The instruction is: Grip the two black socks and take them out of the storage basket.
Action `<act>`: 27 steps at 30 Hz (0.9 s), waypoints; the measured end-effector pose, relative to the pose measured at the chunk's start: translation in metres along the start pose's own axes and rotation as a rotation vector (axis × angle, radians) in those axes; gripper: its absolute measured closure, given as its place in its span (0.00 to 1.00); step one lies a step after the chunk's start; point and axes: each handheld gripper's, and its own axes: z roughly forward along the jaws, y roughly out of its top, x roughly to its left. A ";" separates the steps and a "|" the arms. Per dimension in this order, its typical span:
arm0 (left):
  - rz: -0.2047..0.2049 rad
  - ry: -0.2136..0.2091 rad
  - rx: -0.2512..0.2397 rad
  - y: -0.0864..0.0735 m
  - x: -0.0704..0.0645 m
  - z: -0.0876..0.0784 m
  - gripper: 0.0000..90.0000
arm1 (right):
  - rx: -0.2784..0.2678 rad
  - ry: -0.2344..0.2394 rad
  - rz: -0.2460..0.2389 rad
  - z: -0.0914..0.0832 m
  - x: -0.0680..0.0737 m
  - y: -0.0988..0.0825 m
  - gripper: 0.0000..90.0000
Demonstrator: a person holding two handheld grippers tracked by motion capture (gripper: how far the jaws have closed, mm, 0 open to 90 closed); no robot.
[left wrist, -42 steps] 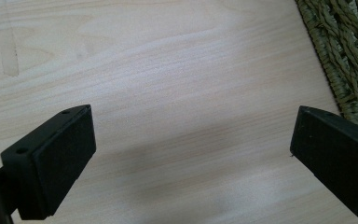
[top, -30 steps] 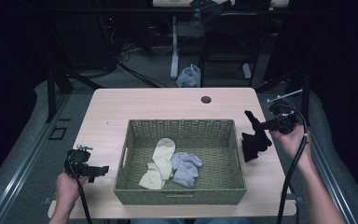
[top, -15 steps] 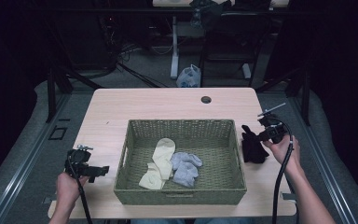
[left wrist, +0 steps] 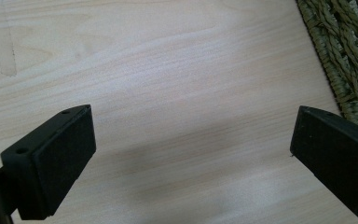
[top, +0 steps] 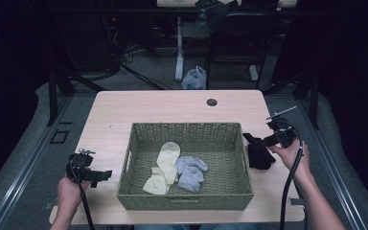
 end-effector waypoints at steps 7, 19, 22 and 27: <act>0.000 0.005 -0.007 0.000 0.000 0.000 0.00 | -0.061 0.047 -0.016 -0.025 0.005 -0.011 0.30; 0.001 0.000 -0.002 0.000 -0.001 0.000 0.00 | -0.088 0.080 -0.064 -0.052 0.012 -0.038 0.17; 0.002 0.000 -0.003 0.001 -0.001 0.000 0.00 | -0.094 0.084 -0.067 -0.056 0.011 -0.049 0.16; 0.002 0.002 -0.003 0.001 -0.001 0.001 0.00 | -0.095 0.087 -0.064 -0.056 0.009 -0.066 0.13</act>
